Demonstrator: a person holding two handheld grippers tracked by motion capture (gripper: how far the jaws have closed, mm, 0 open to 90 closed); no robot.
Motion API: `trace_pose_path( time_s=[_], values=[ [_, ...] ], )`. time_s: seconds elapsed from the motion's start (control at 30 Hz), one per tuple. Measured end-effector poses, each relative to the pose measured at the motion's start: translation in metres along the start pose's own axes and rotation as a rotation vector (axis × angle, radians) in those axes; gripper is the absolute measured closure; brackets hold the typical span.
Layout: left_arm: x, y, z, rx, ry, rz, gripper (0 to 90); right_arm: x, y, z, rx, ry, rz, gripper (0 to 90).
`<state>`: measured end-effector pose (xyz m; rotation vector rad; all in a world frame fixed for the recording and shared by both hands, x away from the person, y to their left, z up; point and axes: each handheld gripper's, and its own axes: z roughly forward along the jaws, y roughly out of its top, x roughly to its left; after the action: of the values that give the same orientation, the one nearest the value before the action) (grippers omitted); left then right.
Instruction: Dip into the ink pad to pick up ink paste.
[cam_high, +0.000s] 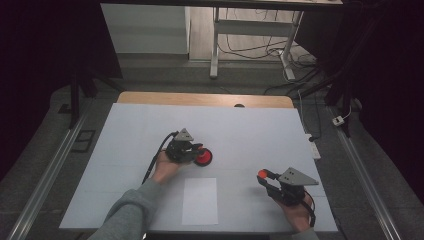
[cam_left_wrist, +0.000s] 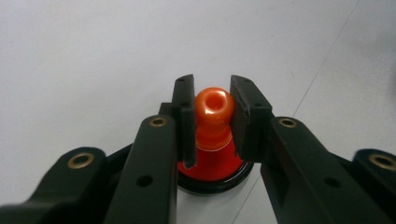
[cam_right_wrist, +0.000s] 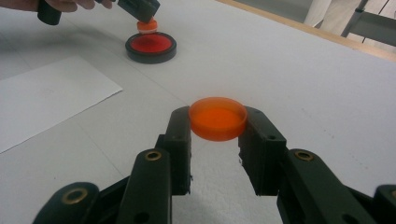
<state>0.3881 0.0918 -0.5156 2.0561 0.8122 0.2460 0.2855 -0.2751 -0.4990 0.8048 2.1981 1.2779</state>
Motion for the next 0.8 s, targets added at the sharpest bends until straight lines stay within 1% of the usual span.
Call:
trace_pose_path(
  time_s=[0.37, 0.53, 0.8],
  values=[
    [-0.0002, -0.0008, 0.0034, 0.002, -0.001, 0.002, 72.2, 0.0004, 0.0, 0.0002, 0.006, 0.0, 0.0, 64.7],
    [-0.0017, -0.0019, 0.0068, 0.015, -0.006, 0.012, 72.1, -0.0002, -0.0002, 0.0002, 0.003, 0.002, -0.003, 64.7],
    [-0.0017, -0.0025, 0.0073, 0.015, -0.001, 0.016, 72.1, -0.0005, 0.0, -0.0002, 0.001, 0.001, -0.002, 64.7]
  ],
)
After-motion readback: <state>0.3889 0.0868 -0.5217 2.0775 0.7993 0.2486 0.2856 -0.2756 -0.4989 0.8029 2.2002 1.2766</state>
